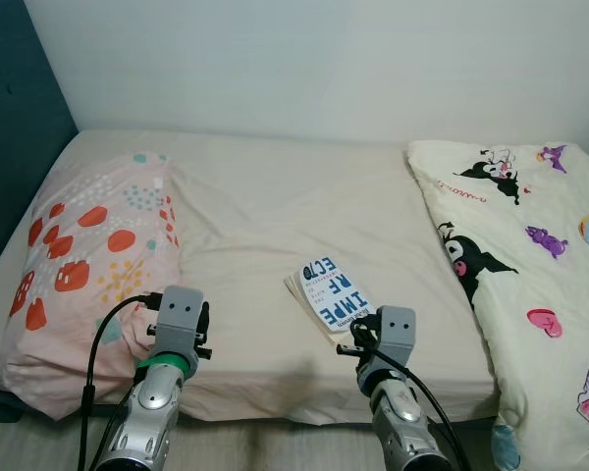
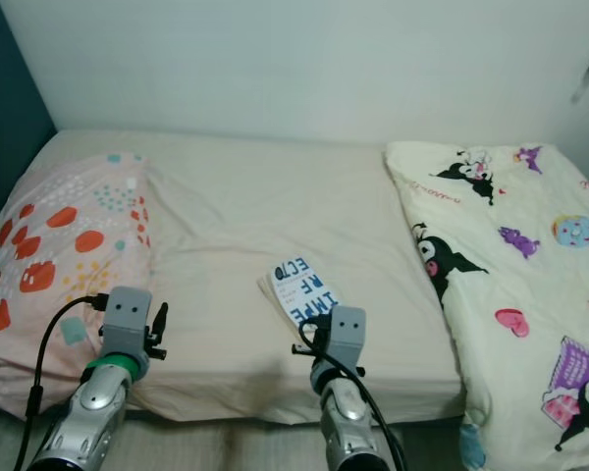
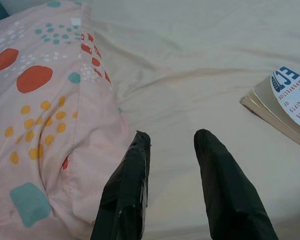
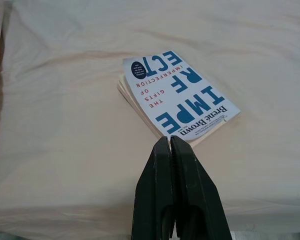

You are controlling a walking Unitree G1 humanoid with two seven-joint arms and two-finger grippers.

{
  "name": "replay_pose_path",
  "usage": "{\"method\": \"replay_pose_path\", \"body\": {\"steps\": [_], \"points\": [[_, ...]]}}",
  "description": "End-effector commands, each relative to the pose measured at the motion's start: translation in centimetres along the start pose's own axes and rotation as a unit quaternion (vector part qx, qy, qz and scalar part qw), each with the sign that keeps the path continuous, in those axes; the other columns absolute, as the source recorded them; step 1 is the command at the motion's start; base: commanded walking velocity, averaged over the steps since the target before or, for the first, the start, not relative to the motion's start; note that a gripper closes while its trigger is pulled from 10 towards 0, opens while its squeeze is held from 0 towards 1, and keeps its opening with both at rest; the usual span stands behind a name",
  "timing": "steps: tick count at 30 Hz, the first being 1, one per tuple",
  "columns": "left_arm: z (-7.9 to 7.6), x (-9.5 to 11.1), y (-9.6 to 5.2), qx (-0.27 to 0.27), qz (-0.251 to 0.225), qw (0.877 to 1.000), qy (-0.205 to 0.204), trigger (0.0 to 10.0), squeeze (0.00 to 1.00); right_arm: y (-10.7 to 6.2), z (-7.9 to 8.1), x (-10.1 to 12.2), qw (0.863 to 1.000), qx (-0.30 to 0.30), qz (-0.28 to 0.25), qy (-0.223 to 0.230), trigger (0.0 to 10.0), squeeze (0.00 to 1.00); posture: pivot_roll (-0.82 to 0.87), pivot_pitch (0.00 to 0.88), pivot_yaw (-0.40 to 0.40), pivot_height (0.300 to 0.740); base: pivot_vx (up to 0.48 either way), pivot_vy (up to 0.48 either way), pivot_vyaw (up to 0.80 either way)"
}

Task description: Clean up the room

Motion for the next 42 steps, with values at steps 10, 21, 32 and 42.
{"method": "replay_pose_path", "body": {"steps": [10, 21, 32, 42], "points": [[-0.18, -0.75, -0.40, 0.000, 0.014, 1.000, -0.004, 10.0, 0.00, -0.18, -0.14, -0.42, 1.000, -0.004, 0.007, 0.004, 10.0, 0.00, 0.04, 0.000, 0.017, 0.740, 0.000, 0.000, 0.00], [-0.20, -0.42, -0.32, -0.007, 0.007, 1.000, -0.014, 10.0, 0.00, -0.34, -0.16, -0.69, 1.000, -0.008, 0.009, 0.008, 10.0, 0.00, 0.04, 0.000, 0.026, 0.740, 0.000, 0.000, 0.00], [-0.30, -0.36, -0.32, -0.012, 0.007, 1.000, -0.020, 10.0, 0.00, -0.46, -0.29, -0.86, 1.000, -0.013, 0.011, 0.010, 10.0, 0.00, 0.03, 0.000, 0.032, 0.740, 0.224, 0.000, 0.00], [-0.25, -0.39, -0.35, -0.015, 0.008, 1.000, -0.019, 10.0, 0.00, -0.53, -0.32, -0.97, 1.000, -0.016, 0.012, 0.012, 10.0, 0.00, 0.04, 0.000, 0.036, 0.740, 0.272, 0.000, 0.00]]}}
Point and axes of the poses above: a point about 5 cm out from each wrist's last joint towards the gripper, its own y axis pointing out of the wrist towards the gripper, its own x axis along the axis of the wrist's last joint, z = x × y, the point moved 1 cm from there along y, pointing out of the wrist towards the gripper, and after that the axes turned 5 degrees about y, right-handed, at the moved point
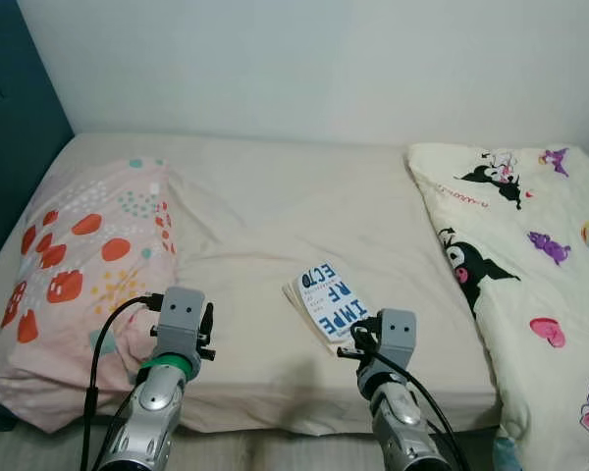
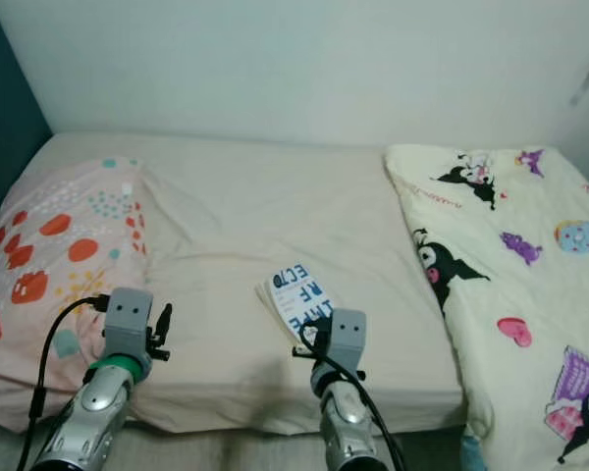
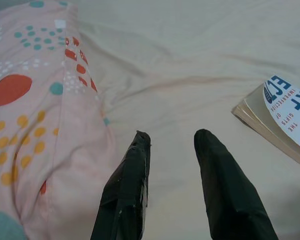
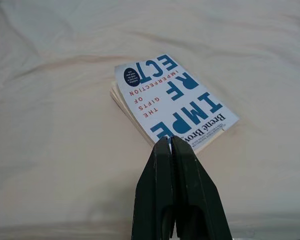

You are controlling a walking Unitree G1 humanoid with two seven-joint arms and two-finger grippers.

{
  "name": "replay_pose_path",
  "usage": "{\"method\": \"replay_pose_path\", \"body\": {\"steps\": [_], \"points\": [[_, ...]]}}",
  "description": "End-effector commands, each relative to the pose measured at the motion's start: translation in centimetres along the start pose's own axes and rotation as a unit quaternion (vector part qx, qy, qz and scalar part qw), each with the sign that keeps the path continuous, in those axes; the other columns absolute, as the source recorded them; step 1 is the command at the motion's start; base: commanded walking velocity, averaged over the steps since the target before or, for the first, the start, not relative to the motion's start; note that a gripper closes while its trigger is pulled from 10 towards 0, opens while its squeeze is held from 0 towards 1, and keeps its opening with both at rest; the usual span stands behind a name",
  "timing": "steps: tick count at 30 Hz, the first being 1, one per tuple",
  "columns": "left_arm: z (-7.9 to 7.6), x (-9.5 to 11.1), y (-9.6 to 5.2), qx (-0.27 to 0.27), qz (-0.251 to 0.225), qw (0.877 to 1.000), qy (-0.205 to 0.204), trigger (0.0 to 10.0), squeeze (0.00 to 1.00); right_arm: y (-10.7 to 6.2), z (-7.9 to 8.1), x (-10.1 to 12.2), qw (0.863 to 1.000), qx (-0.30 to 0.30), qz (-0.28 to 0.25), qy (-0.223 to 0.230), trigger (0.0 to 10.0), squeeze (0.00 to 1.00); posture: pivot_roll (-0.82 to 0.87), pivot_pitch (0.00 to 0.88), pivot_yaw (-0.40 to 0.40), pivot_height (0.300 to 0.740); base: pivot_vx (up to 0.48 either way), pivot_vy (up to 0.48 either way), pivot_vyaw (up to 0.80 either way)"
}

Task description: Clean up the room

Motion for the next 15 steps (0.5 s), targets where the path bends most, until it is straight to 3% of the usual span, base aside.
{"method": "replay_pose_path", "body": {"steps": [1, 15], "points": [[0.01, -0.43, -0.25, 0.000, 0.010, 1.000, -0.005, 10.0, 0.00, -0.33, -0.31, -0.61, 1.000, -0.010, 0.008, 0.009, 10.0, 0.00, 0.04, 0.000, 0.036, 0.740, 0.266, 0.000, 0.00], [-0.04, -0.46, -0.28, -0.004, 0.010, 1.000, -0.009, 10.0, 0.00, -0.41, -0.38, -0.74, 1.000, -0.013, 0.010, 0.009, 10.0, 0.00, 0.04, 0.003, 0.037, 0.740, 0.268, 0.000, 0.00]]}}
Point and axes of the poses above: a point about 5 cm out from each wrist's last joint towards the gripper, its own y axis pointing out of the wrist towards the gripper, its own x axis along the axis of the wrist's last joint, z = x × y, the point moved 1 cm from there along y, pointing out of the wrist towards the gripper, and after that the axes turned 5 degrees about y, right-handed, at the moved point
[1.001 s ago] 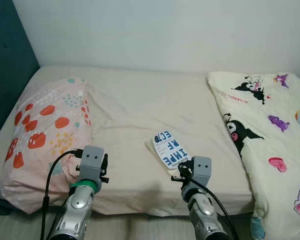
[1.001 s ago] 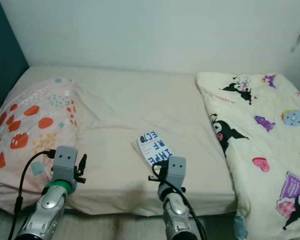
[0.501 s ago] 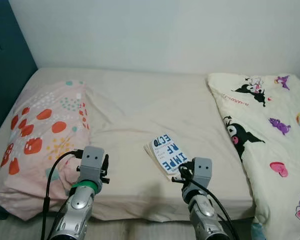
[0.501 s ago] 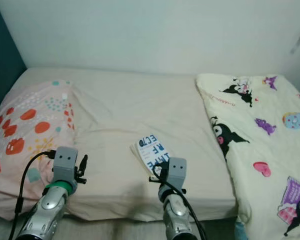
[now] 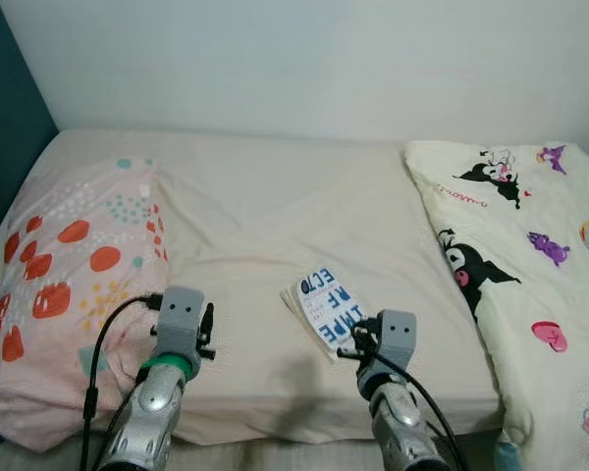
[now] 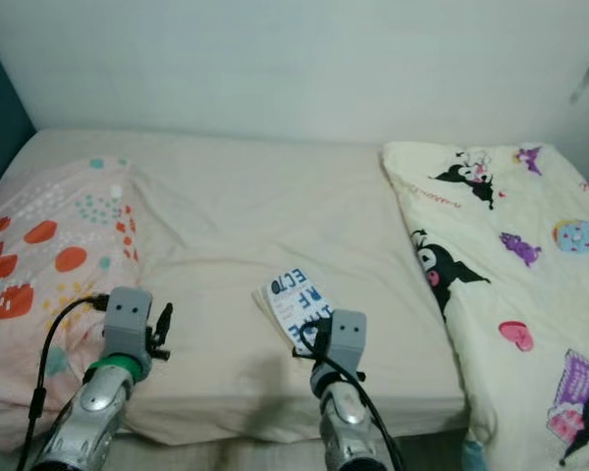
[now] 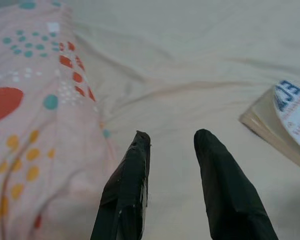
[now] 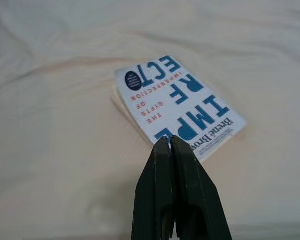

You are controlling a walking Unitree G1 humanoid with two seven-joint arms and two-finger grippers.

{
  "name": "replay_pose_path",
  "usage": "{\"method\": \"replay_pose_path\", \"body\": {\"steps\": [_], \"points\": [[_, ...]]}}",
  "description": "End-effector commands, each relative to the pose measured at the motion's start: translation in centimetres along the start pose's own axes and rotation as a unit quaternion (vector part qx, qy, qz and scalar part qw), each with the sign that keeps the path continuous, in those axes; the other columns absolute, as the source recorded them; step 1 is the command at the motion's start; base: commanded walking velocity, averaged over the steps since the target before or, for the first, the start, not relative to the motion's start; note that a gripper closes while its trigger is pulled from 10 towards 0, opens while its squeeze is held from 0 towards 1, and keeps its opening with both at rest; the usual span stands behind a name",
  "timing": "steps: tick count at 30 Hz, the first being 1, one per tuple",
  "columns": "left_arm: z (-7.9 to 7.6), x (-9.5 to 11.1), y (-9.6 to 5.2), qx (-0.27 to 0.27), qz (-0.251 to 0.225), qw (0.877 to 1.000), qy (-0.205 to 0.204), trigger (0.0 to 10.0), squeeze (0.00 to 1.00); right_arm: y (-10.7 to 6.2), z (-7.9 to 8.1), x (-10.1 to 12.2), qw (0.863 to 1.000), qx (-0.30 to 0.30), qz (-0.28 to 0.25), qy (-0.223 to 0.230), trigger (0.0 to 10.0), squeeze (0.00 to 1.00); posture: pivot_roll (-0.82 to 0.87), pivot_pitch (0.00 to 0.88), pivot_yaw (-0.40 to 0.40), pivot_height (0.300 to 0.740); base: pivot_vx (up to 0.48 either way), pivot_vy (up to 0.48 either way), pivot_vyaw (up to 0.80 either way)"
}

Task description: Clean up the room

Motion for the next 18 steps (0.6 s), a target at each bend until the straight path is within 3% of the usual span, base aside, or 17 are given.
{"method": "replay_pose_path", "body": {"steps": [1, 6, 18], "points": [[-0.25, -0.52, -0.28, -0.005, 0.011, 1.000, -0.004, 10.0, 0.00, -0.22, -0.55, -0.35, 1.000, -0.012, 0.005, 0.006, 10.0, 0.00, 0.04, 0.002, 0.037, 0.740, 0.266, 0.000, 0.00], [-0.23, -0.49, -0.26, -0.005, 0.010, 1.000, -0.003, 10.0, 0.00, -0.20, -0.53, -0.34, 1.000, -0.012, 0.006, 0.006, 10.0, 0.00, 0.04, 0.002, 0.037, 0.740, 0.269, 0.000, 0.00], [-0.24, -0.41, -0.26, 0.003, 0.006, 1.000, 0.012, 10.0, 0.00, -0.25, -0.55, -0.46, 1.000, -0.013, 0.008, 0.007, 10.0, 0.00, 0.04, 0.003, 0.038, 0.740, 0.000, 0.000, 0.00]]}}
Point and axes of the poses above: a point about 5 cm out from each wrist's last joint towards the gripper, its own y axis pointing out of the wrist towards the gripper, its own x axis along the axis of the wrist's last joint, z = x × y, the point moved 1 cm from there along y, pointing out of the wrist towards the gripper, and after that the axes turned 5 degrees about y, right-handed, at the moved point
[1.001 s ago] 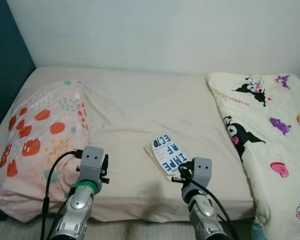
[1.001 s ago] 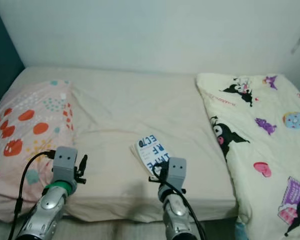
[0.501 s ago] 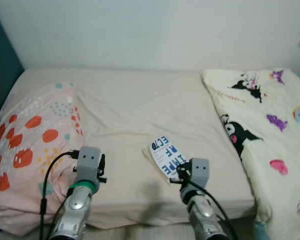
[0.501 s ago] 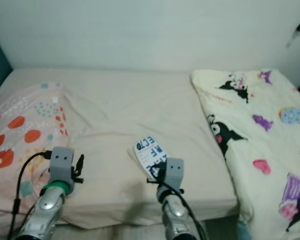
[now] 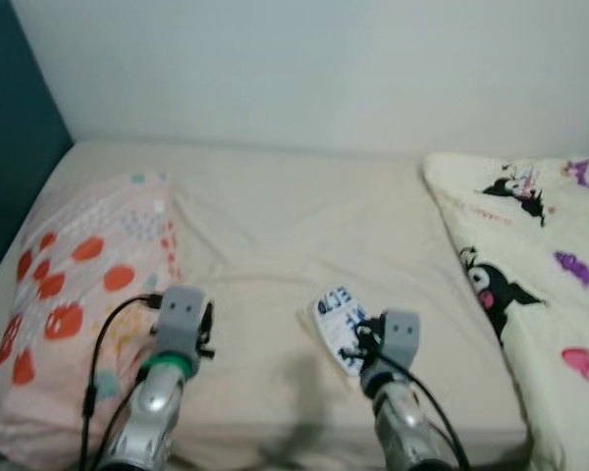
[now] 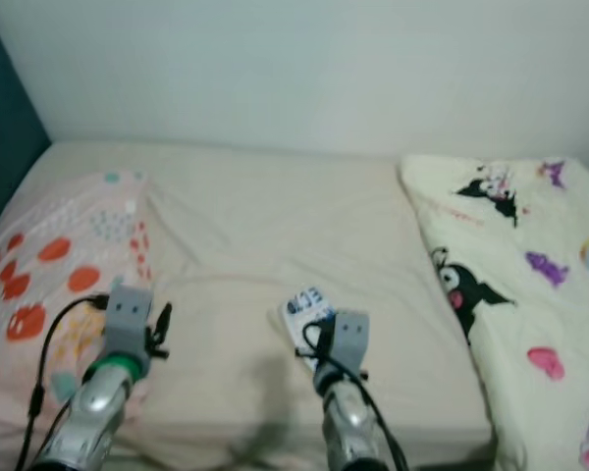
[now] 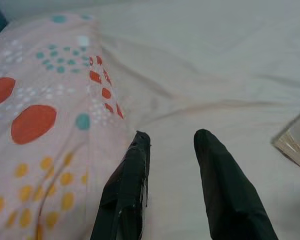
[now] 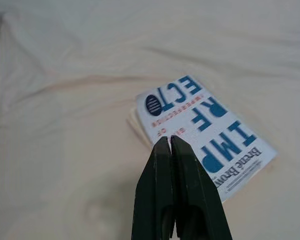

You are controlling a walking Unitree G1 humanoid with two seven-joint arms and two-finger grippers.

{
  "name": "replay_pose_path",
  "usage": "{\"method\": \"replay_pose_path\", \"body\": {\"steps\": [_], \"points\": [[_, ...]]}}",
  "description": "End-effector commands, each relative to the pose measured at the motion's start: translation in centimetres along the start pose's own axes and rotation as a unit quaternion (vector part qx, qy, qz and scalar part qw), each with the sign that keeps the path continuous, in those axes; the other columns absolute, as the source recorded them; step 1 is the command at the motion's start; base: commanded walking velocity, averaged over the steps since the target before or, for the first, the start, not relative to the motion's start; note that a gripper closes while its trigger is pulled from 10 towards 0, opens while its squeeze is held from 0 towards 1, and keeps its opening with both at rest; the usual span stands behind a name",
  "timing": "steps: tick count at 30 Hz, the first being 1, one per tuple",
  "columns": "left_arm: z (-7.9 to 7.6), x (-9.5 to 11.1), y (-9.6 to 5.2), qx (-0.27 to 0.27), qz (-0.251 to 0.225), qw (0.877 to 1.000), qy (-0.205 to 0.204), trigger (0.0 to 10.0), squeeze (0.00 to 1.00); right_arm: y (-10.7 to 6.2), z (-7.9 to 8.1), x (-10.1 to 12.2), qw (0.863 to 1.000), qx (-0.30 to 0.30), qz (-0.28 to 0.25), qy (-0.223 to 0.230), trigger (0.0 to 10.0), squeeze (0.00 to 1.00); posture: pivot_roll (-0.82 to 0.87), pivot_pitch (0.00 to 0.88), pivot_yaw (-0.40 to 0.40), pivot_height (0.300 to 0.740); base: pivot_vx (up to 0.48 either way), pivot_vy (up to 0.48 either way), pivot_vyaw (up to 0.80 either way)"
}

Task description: Clean up the room

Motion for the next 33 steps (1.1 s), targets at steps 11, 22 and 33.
{"method": "replay_pose_path", "body": {"steps": [11, 22, 33], "points": [[-0.71, -0.37, -0.32, -0.019, 0.000, 1.000, 0.021, 10.0, 0.00, -0.41, -0.62, -0.77, 1.000, -0.013, 0.014, 0.007, 10.0, 0.00, 0.03, 0.003, 0.039, 0.740, 0.000, 0.000, 0.00], [-0.92, -0.31, -0.33, -0.024, -0.001, 1.000, 0.019, 10.0, 0.00, -0.41, -0.74, -0.75, 1.000, -0.014, 0.015, 0.007, 10.0, 0.00, 0.03, 0.005, 0.037, 0.740, 0.000, -0.217, 0.00], [-0.77, -0.33, -0.37, -0.018, -0.002, 1.000, 0.015, 10.0, 0.00, -0.39, -0.82, -0.72, 1.000, -0.014, 0.015, 0.005, 10.0, 0.00, 0.03, 0.003, 0.034, 0.740, 0.000, -0.354, 0.00]]}}
Point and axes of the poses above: a point about 5 cm out from each wrist's last joint towards the gripper, its own y axis pointing out of the wrist towards the gripper, its own x axis along the axis of the wrist's last joint, z = x × y, the point moved 1 cm from there along y, pointing out of the wrist towards the gripper, and after that the axes turned 5 degrees about y, right-handed, at the moved point
